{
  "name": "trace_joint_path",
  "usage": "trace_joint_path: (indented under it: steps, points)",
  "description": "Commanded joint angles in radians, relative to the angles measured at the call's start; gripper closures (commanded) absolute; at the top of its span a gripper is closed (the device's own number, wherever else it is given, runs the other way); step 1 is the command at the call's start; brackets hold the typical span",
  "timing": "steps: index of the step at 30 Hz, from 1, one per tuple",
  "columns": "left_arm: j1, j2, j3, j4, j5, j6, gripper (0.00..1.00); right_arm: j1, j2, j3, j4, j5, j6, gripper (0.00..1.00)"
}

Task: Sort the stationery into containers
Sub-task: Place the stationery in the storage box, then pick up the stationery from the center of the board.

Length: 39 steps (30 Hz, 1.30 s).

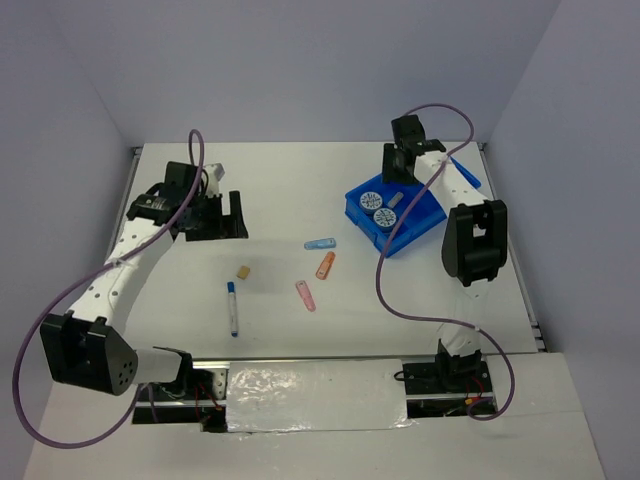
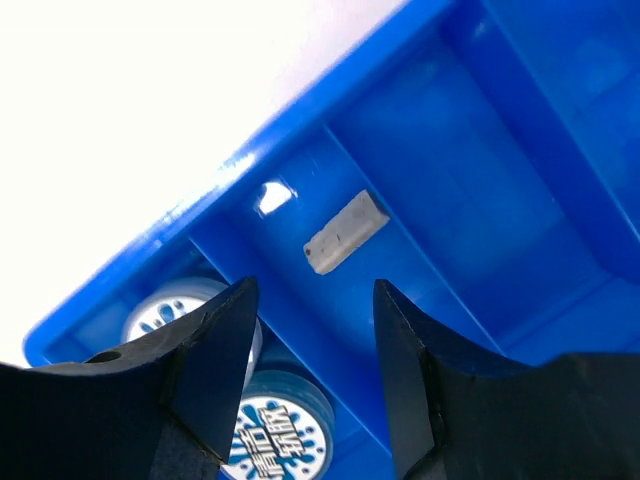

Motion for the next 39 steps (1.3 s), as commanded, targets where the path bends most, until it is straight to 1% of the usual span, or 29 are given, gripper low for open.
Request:
trace_joint_path:
  steps: [1, 4, 5, 6, 7, 8, 9, 11, 12, 13, 14, 16, 20, 24, 29, 32, 35, 36, 38, 39]
  points:
    - [-0.055, 0.021, 0.004, 0.064, 0.026, 0.051, 0.01, -0.008, 0.024, 0.090, -0.051, 0.010, 0.005, 0.42]
    - [-0.106, 0.070, 0.014, 0.087, 0.000, 0.062, 0.03, -0.005, -0.060, 0.052, -0.028, -0.021, 0.053, 0.42]
    - [-0.118, 0.105, 0.016, 0.096, -0.004, 0.068, 0.04, -0.002, -0.092, 0.017, -0.022, -0.041, 0.067, 0.42]
    - [-0.127, 0.125, 0.019, 0.109, -0.016, 0.072, 0.07, 0.000, -0.124, -0.005, -0.002, -0.059, 0.080, 0.42]
    - [-0.141, 0.148, 0.017, 0.119, -0.027, 0.088, 0.09, 0.003, -0.193, -0.028, 0.010, -0.085, 0.090, 0.42]
    - [-0.144, 0.194, 0.014, 0.129, -0.029, 0.094, 0.11, 0.014, -0.228, -0.070, 0.021, -0.129, 0.105, 0.42]
    - [-0.146, 0.217, 0.013, 0.139, -0.032, 0.098, 0.17, 0.024, -0.288, -0.090, 0.035, -0.146, 0.108, 0.42]
    - [-0.149, 0.286, 0.011, 0.143, -0.066, 0.108, 0.23, 0.052, -0.336, -0.136, 0.038, -0.169, 0.102, 0.41]
    - [-0.149, 0.301, 0.005, 0.146, -0.085, 0.103, 0.24, 0.061, -0.377, -0.150, 0.026, -0.197, 0.104, 0.41]
    - [-0.149, 0.317, 0.010, 0.130, -0.148, 0.073, 0.24, 0.069, -0.394, -0.161, 0.021, -0.214, 0.098, 0.41]
    - [-0.147, 0.346, 0.017, 0.114, -0.158, 0.053, 0.23, 0.081, -0.411, -0.189, 0.017, -0.226, 0.094, 0.41]
    - [-0.146, 0.357, 0.024, 0.101, -0.225, 0.011, 0.20, 0.118, -0.459, -0.215, -0.002, -0.231, 0.081, 0.41]
    - [-0.147, 0.372, -0.018, 0.133, -0.224, 0.005, 0.20, 0.169, -0.546, -0.302, -0.009, -0.234, 0.076, 0.40]
    - [-0.147, 0.410, -0.050, 0.150, -0.218, 0.005, 0.22, 0.189, -0.601, -0.350, -0.012, -0.245, 0.084, 0.40]
    - [-0.147, 0.398, -0.094, 0.162, -0.227, -0.003, 0.27, 0.192, -0.640, -0.354, -0.043, -0.249, 0.073, 0.40]
    - [-0.147, 0.391, -0.124, 0.179, -0.216, -0.006, 0.28, 0.190, -0.655, -0.356, -0.049, -0.251, 0.071, 0.40]
    - [-0.147, 0.394, -0.148, 0.199, -0.210, -0.006, 0.34, 0.192, -0.667, -0.359, -0.048, -0.263, 0.078, 0.39]
    - [-0.147, 0.398, -0.150, 0.207, -0.207, -0.004, 0.34, 0.195, -0.667, -0.358, -0.048, -0.266, 0.079, 0.39]
    - [-0.147, 0.404, -0.156, 0.218, -0.199, 0.000, 0.42, 0.193, -0.669, -0.351, -0.055, -0.274, 0.079, 0.39]
    - [-0.147, 0.409, -0.159, 0.221, -0.201, -0.001, 0.43, 0.193, -0.671, -0.344, -0.063, -0.274, 0.078, 0.39]
